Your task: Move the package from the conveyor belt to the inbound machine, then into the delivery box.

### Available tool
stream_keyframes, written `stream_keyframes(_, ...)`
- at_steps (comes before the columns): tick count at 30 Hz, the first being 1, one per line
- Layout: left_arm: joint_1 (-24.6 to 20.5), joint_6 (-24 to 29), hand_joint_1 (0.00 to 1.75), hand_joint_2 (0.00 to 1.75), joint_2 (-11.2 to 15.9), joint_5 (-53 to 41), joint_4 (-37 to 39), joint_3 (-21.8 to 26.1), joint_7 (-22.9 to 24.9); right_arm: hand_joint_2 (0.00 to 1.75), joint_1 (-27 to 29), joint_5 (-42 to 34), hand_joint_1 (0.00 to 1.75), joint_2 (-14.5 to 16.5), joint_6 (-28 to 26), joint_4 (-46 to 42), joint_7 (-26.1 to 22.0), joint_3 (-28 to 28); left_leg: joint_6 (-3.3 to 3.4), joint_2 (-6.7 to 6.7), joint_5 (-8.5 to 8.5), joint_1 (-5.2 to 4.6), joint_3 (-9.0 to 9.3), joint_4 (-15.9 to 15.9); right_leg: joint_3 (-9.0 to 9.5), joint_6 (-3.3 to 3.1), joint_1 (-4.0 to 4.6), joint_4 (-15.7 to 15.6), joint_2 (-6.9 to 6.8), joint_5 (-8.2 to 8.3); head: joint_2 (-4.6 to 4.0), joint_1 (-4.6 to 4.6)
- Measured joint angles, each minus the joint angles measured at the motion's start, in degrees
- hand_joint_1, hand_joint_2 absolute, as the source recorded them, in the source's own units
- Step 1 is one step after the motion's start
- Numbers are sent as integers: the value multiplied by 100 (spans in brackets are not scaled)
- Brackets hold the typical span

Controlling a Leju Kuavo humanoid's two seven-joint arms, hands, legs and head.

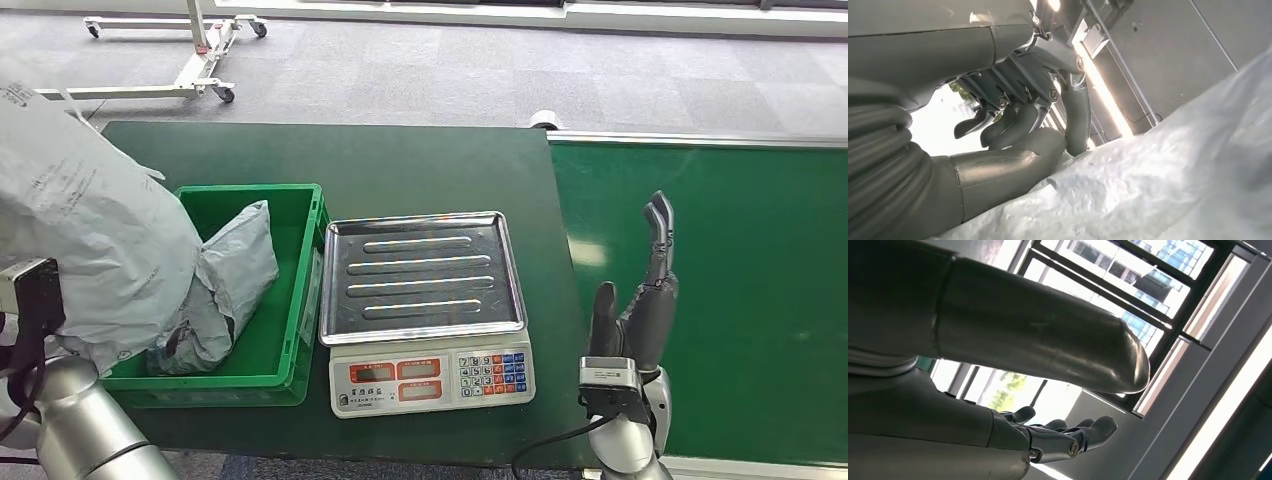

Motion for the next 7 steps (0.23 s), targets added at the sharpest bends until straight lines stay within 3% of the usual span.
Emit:
stream_keyframes(1,0,0,53,175,-10,-41,1,10,0,87,8,12,0,0,2,-8,4,-5,0,0,0,0,0,0,0,0,0,0,0,0,0,1)
stream_keyframes(3,-1,0,12,175,-33,-146,9,25,-1,175,24,31,0,0,8,-23,15,-16,0,0,0,0,0,0,0,0,0,0,0,0,0,1)
stream_keyframes(7,-2,0,0,175,-90,-467,81,49,-1,175,57,69,0,0,47,-49,41,-26,0,0,0,0,0,0,-1,0,-1,0,0,0,0,1)
